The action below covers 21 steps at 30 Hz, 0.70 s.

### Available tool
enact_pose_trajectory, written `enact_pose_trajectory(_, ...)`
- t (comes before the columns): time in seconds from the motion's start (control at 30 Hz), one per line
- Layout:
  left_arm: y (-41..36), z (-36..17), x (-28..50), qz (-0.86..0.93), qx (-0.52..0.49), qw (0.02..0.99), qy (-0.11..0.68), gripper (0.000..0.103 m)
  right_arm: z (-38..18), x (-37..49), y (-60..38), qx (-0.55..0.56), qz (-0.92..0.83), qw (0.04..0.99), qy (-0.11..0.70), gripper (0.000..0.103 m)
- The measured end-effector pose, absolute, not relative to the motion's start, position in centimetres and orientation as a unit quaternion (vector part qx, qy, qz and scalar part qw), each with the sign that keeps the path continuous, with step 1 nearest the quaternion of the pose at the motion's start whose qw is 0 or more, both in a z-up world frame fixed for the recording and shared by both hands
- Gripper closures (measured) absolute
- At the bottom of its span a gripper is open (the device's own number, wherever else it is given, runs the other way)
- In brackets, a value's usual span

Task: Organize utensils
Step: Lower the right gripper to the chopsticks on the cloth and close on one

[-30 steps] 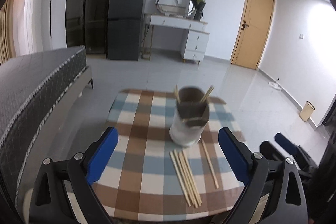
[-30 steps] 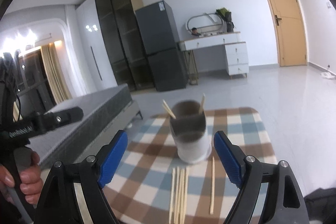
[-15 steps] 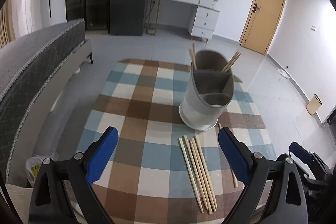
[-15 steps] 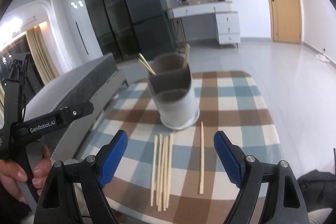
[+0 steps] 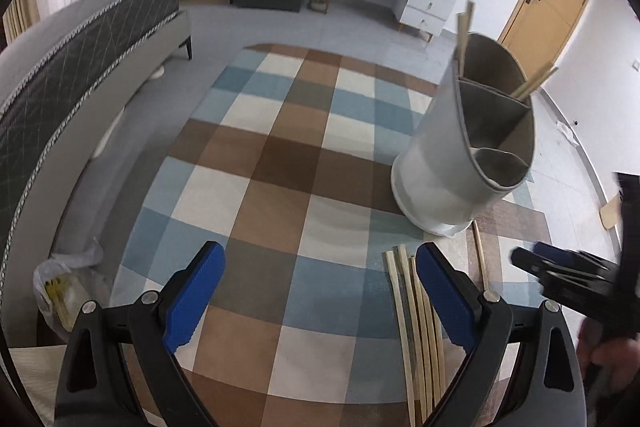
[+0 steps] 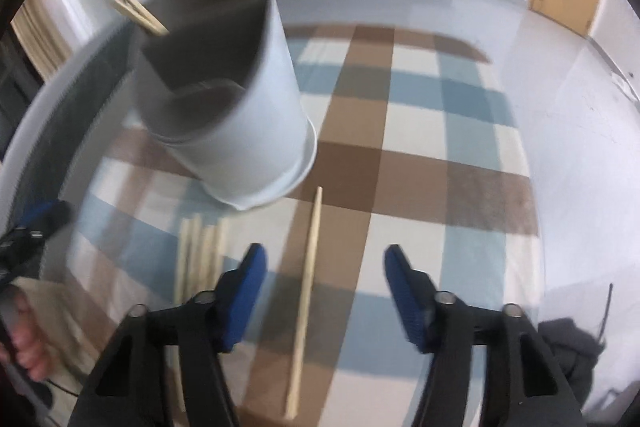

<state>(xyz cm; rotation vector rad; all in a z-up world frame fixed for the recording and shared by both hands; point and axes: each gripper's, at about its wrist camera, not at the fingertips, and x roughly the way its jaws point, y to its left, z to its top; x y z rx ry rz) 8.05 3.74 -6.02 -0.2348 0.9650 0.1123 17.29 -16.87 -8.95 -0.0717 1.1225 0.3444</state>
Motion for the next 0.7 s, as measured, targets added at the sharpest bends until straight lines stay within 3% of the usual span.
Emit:
enact_pose_trajectory(0.27, 4.9, -6.7, 8.2, 0.066, -0.142, 0.862, 0.482, 0.010, -12.9, 19.7, -14.3, -0.091, 0.180, 0.811, 0.549, 0.065)
enact_pose_trajectory(0.53, 5.2, -7.1, 8.6, 0.076, -0.144, 0.857, 0.489, 0.010, -13.4, 19.8, -13.5, -0.105, 0.176, 0.827, 0.523, 0.070)
enact_pose_trajectory(0.67, 5.3, -7.2, 8.5, 0.076, -0.142, 0.857, 0.490, 0.010, -13.3, 19.1, -13.0, -0.110, 0.185, 0.830, 0.515, 0.097)
enact_pose_trajectory(0.7, 5.3, -7.2, 8.6, 0.075, -0.141, 0.857, 0.491, 0.010, -13.3, 19.0, -13.0, -0.109, 0.185, 0.830, 0.515, 0.098)
